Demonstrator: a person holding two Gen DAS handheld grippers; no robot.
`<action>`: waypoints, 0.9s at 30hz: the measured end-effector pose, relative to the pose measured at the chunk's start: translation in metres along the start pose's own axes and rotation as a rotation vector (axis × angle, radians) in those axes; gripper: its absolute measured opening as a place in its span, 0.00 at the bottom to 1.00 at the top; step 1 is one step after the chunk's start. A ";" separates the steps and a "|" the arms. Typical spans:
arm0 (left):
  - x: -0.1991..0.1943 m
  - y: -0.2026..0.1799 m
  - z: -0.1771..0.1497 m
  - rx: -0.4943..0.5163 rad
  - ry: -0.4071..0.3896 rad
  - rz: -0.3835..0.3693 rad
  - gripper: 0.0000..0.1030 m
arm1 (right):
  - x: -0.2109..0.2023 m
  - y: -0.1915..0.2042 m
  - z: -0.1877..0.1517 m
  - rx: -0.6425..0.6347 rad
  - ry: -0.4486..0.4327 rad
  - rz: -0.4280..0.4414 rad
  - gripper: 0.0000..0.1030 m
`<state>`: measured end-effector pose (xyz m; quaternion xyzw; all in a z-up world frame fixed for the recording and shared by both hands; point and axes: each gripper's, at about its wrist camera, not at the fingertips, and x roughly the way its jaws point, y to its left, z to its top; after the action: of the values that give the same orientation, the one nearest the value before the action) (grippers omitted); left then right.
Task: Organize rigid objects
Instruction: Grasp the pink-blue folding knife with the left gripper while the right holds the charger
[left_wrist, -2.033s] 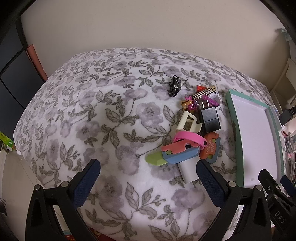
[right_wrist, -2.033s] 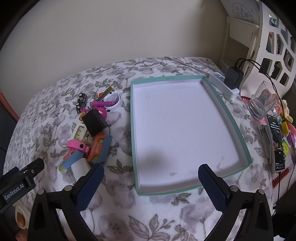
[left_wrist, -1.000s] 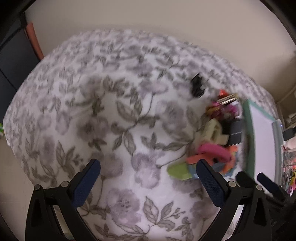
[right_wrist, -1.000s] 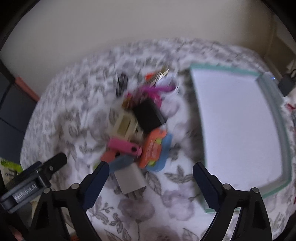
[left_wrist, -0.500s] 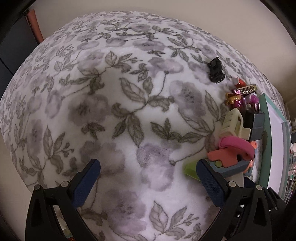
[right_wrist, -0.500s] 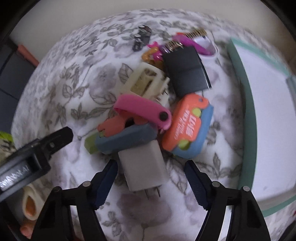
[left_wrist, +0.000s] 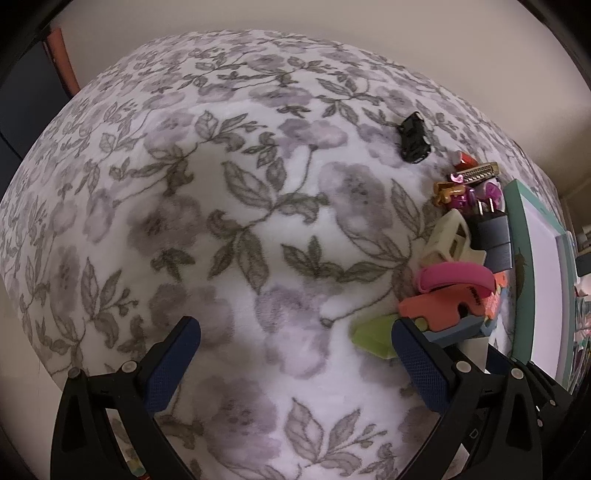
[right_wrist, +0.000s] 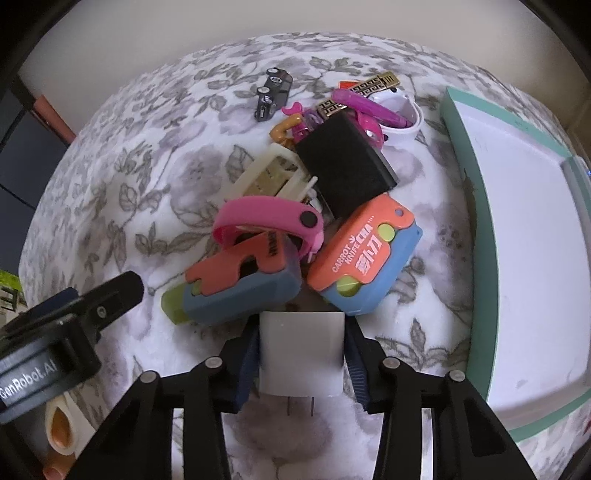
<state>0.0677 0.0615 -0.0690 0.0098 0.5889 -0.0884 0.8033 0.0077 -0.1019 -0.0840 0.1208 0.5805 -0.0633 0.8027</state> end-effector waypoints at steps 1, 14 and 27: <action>0.000 -0.002 0.000 0.007 -0.004 -0.001 1.00 | -0.001 -0.003 0.000 0.004 0.001 0.005 0.44; 0.000 -0.042 -0.004 0.152 -0.076 -0.007 1.00 | -0.007 -0.048 -0.013 0.192 0.029 0.055 0.44; 0.019 -0.085 -0.019 0.363 -0.104 -0.038 0.99 | -0.017 -0.083 -0.015 0.306 0.048 0.129 0.44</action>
<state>0.0425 -0.0228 -0.0846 0.1388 0.5209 -0.2090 0.8159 -0.0314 -0.1780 -0.0822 0.2803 0.5740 -0.0965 0.7633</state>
